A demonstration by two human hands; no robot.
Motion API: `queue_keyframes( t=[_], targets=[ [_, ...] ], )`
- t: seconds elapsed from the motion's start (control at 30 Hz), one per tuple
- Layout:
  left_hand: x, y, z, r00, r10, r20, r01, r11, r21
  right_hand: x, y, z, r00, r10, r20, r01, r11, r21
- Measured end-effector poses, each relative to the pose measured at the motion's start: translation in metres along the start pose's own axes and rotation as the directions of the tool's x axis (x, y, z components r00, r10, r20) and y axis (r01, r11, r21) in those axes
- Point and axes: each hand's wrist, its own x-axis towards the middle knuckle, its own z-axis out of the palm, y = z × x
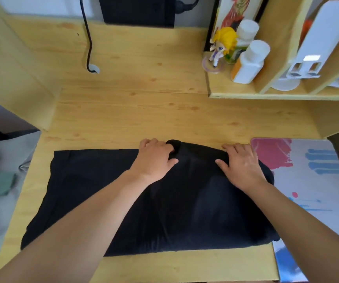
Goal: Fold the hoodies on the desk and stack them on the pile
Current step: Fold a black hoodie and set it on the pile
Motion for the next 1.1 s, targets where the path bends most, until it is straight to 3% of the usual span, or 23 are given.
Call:
queue_keyframes(
  t=[0.2, 0.3, 0.4, 0.47, 0.53, 0.57, 0.63, 0.7, 0.77, 0.83, 1.03, 1.1],
  targets=[
    [-0.046, 0.0, -0.023, 0.982, 0.188, -0.021, -0.186, 0.935, -0.301, 0.0, 0.02, -0.011, 0.958, -0.173, -0.227, 0.199, 0.975, 0.097],
    [-0.054, -0.003, -0.031, 0.98, 0.192, 0.059, -0.159, 0.918, -0.363, -0.004, 0.023, -0.02, 0.951, -0.22, -0.216, 0.262, 0.946, 0.192],
    [-0.04, 0.0, -0.034, 0.995, 0.099, 0.026, -0.079, 0.906, -0.415, -0.001, 0.021, -0.023, 0.972, -0.183, -0.15, 0.212, 0.955, 0.209],
    [-0.024, -0.001, -0.028, 0.997, -0.069, -0.024, 0.055, 0.929, -0.365, 0.009, 0.016, -0.023, 0.994, -0.068, -0.08, 0.078, 0.989, 0.126],
    [-0.012, 0.003, -0.012, 0.976, -0.19, -0.109, 0.167, 0.967, -0.191, 0.017, -0.002, -0.026, 0.997, 0.063, -0.046, -0.06, 0.997, 0.055],
    [-0.012, 0.009, -0.006, 0.97, -0.174, -0.172, 0.156, 0.982, -0.111, 0.017, -0.015, -0.027, 0.996, 0.059, -0.071, -0.054, 0.996, 0.069],
    [-0.022, 0.031, 0.006, 0.969, 0.009, -0.249, -0.012, 1.0, -0.009, 0.006, -0.048, -0.026, 0.987, -0.097, -0.13, 0.107, 0.992, 0.072],
    [-0.032, 0.044, 0.028, 0.963, 0.154, -0.22, -0.139, 0.987, 0.08, -0.011, -0.069, -0.014, 0.976, -0.219, -0.01, 0.219, 0.976, 0.016],
    [-0.032, 0.04, 0.051, 0.993, 0.056, -0.099, -0.049, 0.996, 0.073, -0.017, -0.069, 0.003, 0.982, -0.105, 0.154, 0.105, 0.994, 0.006],
    [-0.026, 0.028, 0.067, 0.998, -0.047, -0.031, 0.049, 0.996, 0.068, -0.017, -0.059, 0.02, 0.974, 0.003, 0.228, -0.015, 0.999, 0.051],
    [-0.023, 0.021, 0.071, 0.997, 0.002, -0.081, 0.003, 0.998, 0.06, -0.023, -0.057, 0.027, 0.998, 0.02, 0.064, -0.035, 0.971, 0.238],
    [-0.026, 0.021, 0.07, 0.991, -0.025, -0.129, 0.024, 1.0, -0.01, -0.019, -0.045, 0.021, 0.994, 0.097, -0.052, -0.075, 0.944, 0.32]
  ],
)
